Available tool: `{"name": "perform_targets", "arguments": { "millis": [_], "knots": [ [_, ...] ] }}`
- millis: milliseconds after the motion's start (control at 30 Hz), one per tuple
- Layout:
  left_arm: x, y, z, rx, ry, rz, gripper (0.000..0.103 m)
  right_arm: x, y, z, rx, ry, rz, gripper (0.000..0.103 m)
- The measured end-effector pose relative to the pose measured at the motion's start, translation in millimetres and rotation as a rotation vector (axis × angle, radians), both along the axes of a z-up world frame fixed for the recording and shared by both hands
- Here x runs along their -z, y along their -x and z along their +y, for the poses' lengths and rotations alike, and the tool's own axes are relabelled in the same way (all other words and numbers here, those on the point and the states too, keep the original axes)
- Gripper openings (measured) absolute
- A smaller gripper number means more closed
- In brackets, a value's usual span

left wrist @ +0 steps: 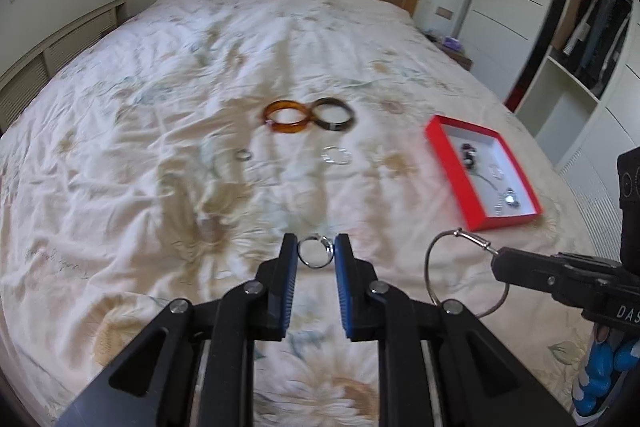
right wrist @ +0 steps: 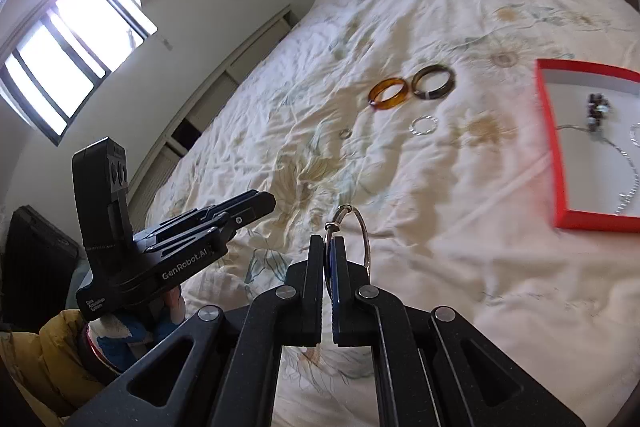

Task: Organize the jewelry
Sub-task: 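Grasp a small silver ring with the left tool while the right tool grasps the large silver bangle, then carry the ring and bangle into the red box and open both tools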

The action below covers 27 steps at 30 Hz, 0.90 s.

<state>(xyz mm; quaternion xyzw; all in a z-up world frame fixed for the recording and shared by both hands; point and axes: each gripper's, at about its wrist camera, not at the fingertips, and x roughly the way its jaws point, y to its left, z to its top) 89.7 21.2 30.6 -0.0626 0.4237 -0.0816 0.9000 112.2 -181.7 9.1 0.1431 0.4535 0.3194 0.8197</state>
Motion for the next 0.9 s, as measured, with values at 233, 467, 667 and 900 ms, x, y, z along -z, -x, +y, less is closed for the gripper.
{"name": "perform_targets", "arguments": {
  "millis": [233,467,667,900],
  "knots": [
    [-5,-5,-48,0.087,0.026,0.009,0.017,-10,9,-47,0.087,-0.007,-0.015,0.003],
    [-10,-38,-121,0.212,0.051,0.010,0.017,-22,-8,-112,0.201,0.015,-0.038,0.003],
    [-5,-76,-189,0.313,0.050,0.016,0.017,-23,-44,-175,0.315,0.025,-0.055,0.003],
    [23,-120,-245,0.378,0.029,0.053,0.017,-3,-98,-218,0.389,0.036,-0.040,0.003]
  ]
}}
